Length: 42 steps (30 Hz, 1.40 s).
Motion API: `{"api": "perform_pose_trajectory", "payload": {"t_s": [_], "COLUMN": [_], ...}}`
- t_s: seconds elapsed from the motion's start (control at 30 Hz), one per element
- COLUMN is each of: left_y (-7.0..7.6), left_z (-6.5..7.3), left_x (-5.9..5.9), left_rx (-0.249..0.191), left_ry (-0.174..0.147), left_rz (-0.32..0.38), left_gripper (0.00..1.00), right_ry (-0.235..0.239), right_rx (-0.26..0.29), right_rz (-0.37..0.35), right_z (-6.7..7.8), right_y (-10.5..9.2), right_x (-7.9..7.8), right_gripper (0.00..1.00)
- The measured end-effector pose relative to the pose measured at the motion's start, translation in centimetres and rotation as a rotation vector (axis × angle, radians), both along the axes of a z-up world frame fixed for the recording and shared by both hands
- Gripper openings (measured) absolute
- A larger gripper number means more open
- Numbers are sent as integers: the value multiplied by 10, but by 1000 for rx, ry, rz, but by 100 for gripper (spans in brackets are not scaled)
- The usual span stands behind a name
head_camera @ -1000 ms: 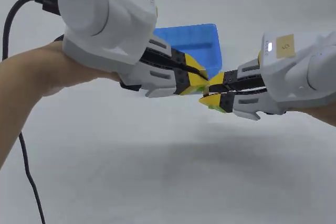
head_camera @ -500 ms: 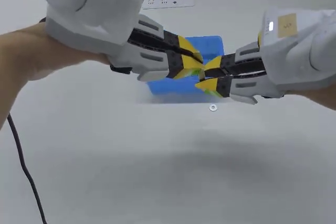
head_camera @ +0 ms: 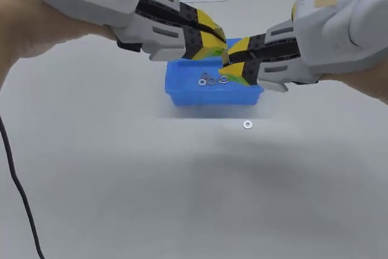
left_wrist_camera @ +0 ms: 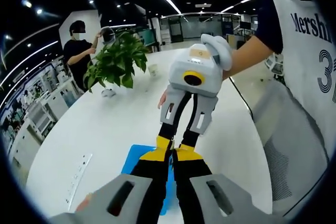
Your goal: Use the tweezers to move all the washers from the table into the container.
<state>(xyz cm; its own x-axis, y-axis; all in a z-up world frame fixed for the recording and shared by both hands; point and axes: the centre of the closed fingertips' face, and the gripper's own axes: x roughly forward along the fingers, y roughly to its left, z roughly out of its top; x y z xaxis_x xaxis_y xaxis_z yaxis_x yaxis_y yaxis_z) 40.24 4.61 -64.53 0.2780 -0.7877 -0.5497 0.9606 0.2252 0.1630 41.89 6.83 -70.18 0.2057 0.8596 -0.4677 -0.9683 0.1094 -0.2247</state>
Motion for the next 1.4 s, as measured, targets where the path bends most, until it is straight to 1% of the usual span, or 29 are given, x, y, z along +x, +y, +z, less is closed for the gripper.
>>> {"api": "perform_pose_trajectory", "payload": {"t_s": [0.07,0.13,0.2,0.23,0.33,0.43,0.53,0.57,0.6,0.67,0.77,0.93,1.13,1.2,1.27,1.4], "left_y": [1,3,4,5,7,9,10,10,11,11,10,9,8,8,7,5], "left_z": [-5,-12,-18,-22,-30,-40,-49,-53,-57,-64,-69,-75,-78,-77,-78,-75], "left_x": [6,13,18,23,31,39,45,47,50,53,54,53,52,53,52,48], "left_rx": [5,11,16,17,17,18,22,22,23,27,30,35,46,45,54,62], "left_ry": [4,0,4,5,17,30,40,44,56,70,82,95,104,104,99,92], "left_rz": [2,-1,-3,0,7,16,19,19,20,18,10,3,-3,-2,-5,-15], "left_gripper": [7,7,7,7,7,7,7,7,7,7,7,7,7,7,7,7], "right_ry": [1,5,15,17,28,38,68,110,118,116,130,152,143,132,128,126], "right_rx": [-3,-14,-20,-21,-26,-31,-33,-26,-28,-42,-54,-60,-78,-80,-81,-81], "right_rz": [-1,-2,-1,-3,-10,-12,-20,-36,-41,-41,-41,-44,-46,-44,-45,-44], "right_z": [-4,-13,-21,-23,-32,-39,-49,-54,-57,-62,-70,-75,-78,-76,-75,-71], "right_y": [1,3,4,5,7,9,10,10,10,11,10,10,8,9,8,6], "right_x": [5,13,20,22,30,35,41,42,44,45,46,45,45,43,44,40], "right_gripper": [11,11,11,11,11,11,11,11,11,11,11,11,12,12,12,13]}}
